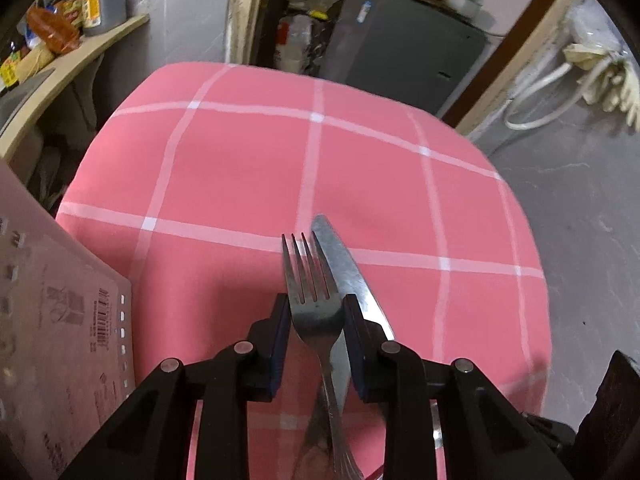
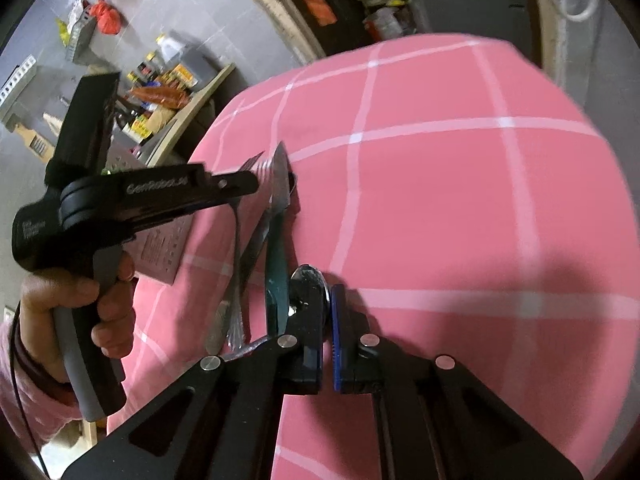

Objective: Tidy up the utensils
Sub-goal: 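Grasp the silver fork with the left tool while the right tool grasps the silver spoon, then carry fork and spoon into the white holder while opening both tools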

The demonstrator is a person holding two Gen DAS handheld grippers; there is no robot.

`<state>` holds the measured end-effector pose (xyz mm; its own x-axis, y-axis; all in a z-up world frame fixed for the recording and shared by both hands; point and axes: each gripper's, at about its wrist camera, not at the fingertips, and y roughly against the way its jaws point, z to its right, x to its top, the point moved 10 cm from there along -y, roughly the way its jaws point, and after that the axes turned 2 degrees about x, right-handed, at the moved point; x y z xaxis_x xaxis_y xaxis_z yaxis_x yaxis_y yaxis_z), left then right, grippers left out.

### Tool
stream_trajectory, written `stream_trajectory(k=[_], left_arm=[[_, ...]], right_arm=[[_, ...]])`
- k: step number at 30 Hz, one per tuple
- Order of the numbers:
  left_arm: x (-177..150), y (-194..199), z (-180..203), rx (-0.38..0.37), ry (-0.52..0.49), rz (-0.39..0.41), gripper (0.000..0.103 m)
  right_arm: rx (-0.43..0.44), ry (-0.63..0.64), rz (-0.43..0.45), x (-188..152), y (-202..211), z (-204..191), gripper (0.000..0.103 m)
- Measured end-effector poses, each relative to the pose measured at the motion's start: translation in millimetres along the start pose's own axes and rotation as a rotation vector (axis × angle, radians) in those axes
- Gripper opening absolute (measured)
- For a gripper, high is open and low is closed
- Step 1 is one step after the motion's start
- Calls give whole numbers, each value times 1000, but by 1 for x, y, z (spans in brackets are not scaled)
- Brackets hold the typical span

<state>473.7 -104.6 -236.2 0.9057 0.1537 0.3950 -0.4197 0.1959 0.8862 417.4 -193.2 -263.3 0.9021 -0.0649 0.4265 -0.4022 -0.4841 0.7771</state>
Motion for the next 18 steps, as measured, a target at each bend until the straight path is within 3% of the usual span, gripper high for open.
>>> stream_trajectory(k=[4, 11, 18], left_arm=[[2, 21, 8, -26, -29, 58, 24], [4, 66, 19, -66, -66, 202, 24], [21, 110, 15, -120, -49, 314, 24]], right_arm=[[-57, -8, 63, 4, 26, 7, 3], [-193, 87, 173, 24, 81, 2, 3], [-239, 135, 274, 48, 134, -13, 3]])
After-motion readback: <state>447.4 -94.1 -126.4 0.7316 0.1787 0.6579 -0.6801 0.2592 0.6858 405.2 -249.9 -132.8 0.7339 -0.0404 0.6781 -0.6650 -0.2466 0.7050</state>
